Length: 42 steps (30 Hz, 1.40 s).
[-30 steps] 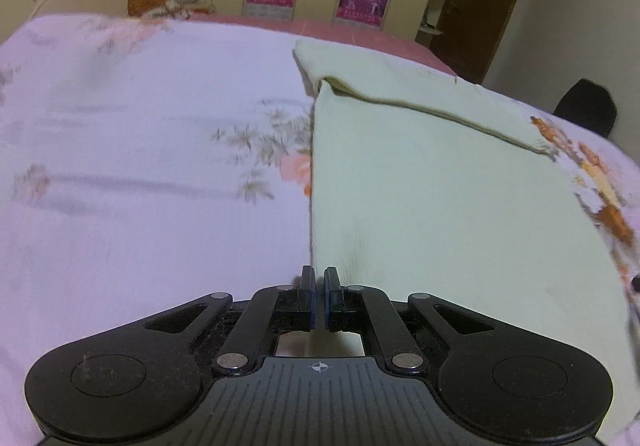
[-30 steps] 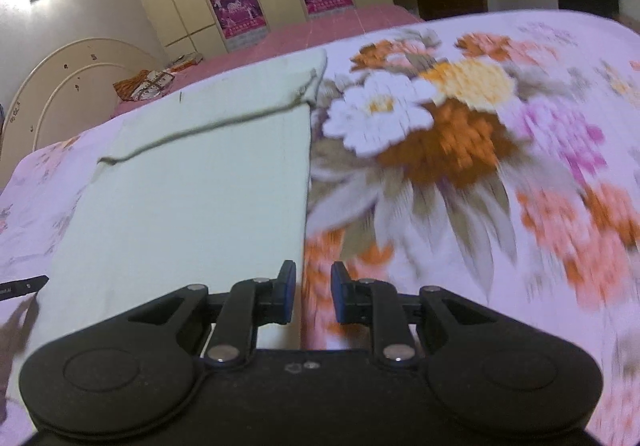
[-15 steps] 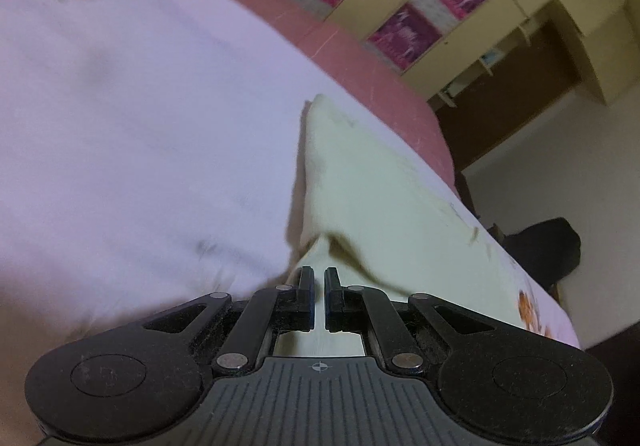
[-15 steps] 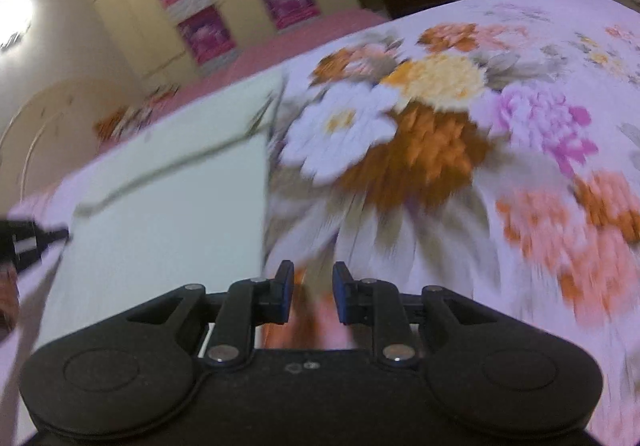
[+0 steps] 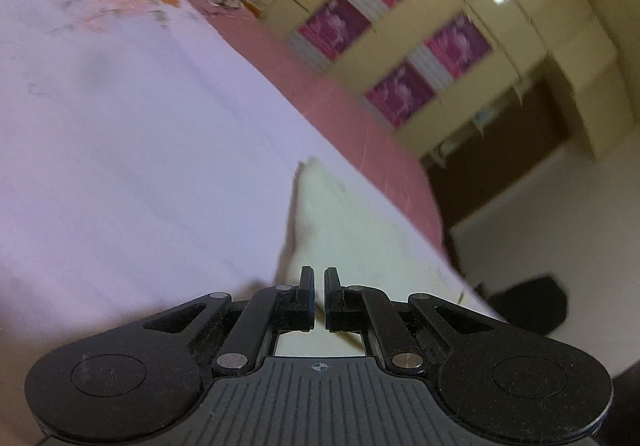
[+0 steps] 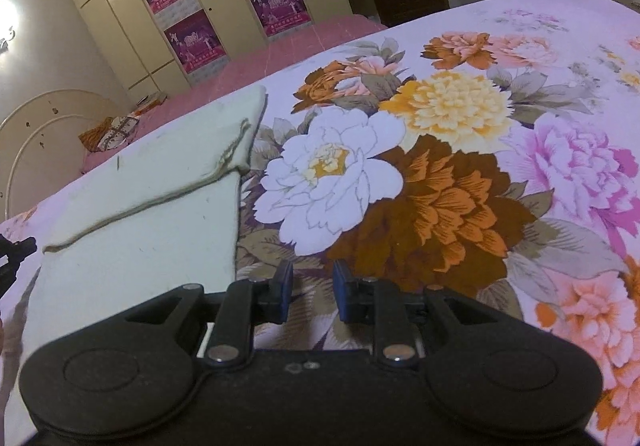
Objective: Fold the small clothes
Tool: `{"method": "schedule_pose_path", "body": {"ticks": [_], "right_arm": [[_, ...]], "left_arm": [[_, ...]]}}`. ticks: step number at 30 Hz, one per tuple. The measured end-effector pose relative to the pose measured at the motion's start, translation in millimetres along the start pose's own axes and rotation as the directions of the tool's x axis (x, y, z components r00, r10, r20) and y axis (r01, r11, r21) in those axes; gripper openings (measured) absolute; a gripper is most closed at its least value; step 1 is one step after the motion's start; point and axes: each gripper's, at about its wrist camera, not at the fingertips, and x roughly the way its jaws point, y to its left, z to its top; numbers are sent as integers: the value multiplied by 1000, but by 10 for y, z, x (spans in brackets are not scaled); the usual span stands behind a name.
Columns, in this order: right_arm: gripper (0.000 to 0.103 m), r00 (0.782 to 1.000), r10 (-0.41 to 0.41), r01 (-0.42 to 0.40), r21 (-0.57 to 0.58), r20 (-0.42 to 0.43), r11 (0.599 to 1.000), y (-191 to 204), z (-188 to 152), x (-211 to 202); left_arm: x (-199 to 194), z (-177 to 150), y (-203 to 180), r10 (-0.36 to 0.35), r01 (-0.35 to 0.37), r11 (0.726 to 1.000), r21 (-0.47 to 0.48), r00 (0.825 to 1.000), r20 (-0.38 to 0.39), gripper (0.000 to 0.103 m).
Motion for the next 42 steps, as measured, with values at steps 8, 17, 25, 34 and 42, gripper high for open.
{"method": "schedule_pose_path", "body": {"ticks": [8,17,25,34,42], "right_arm": [[25,1000,9,-9,-15,-3,1000,61,-7,-45],[23,1000,4,-4,-3,-3,1000,6,-47,-55],[23,1000,-1,1,-25,-5,1000,46,-43,-16],[24,1000,1,-1,-34,-5,999,61,-48,-2],[28,1000,1,-1,-29,-4,1000,95,-64,16]], "left_arm": [[71,98,198,50,-52,997,-62,998,-26,3],[264,67,210,11,-14,997,-75,999,-33,56],[445,142,150,14,-15,1000,-9,999,-31,7],[314,67,-222,246,-266,920,288,964,104,8],[539,-67,-350,253,-223,891,396,967,-24,14]]}}
